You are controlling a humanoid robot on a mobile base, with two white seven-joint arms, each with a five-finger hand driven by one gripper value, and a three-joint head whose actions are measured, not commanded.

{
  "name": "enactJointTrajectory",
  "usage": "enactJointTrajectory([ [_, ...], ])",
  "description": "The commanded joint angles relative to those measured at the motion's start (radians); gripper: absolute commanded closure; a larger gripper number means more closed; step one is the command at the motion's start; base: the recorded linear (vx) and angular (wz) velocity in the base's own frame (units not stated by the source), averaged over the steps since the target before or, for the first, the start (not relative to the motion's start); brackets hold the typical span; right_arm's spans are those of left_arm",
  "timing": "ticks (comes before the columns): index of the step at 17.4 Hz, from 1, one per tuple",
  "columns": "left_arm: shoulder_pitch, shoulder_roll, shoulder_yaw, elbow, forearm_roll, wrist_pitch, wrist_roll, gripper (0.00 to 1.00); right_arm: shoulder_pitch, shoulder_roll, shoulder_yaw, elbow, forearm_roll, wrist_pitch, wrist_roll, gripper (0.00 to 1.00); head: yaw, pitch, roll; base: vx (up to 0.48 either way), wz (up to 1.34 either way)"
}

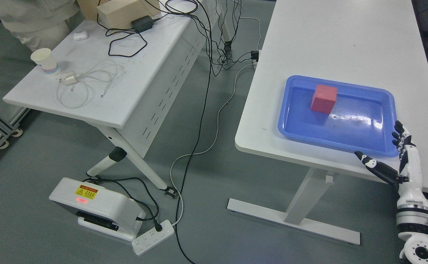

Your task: Pick pink block from left shelf to tray

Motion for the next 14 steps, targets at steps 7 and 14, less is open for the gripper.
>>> enactJointTrajectory([
  [7,-0.023,0.017,0.0,-0.018,-0.002,0.001,0.0,0.0,0.007,0.002,-0.051,0.013,-0.037,0.048,0.007,0.0,0.0,0.0,0.0,-0.237,-0.27],
  [14,-0.023,0.017,0.0,-0.018,-0.002,0.001,0.0,0.0,0.004,0.0,-0.048,0.016,-0.037,0.047,0.009,0.0,0.0,0.0,0.0,-0.192,-0.07],
])
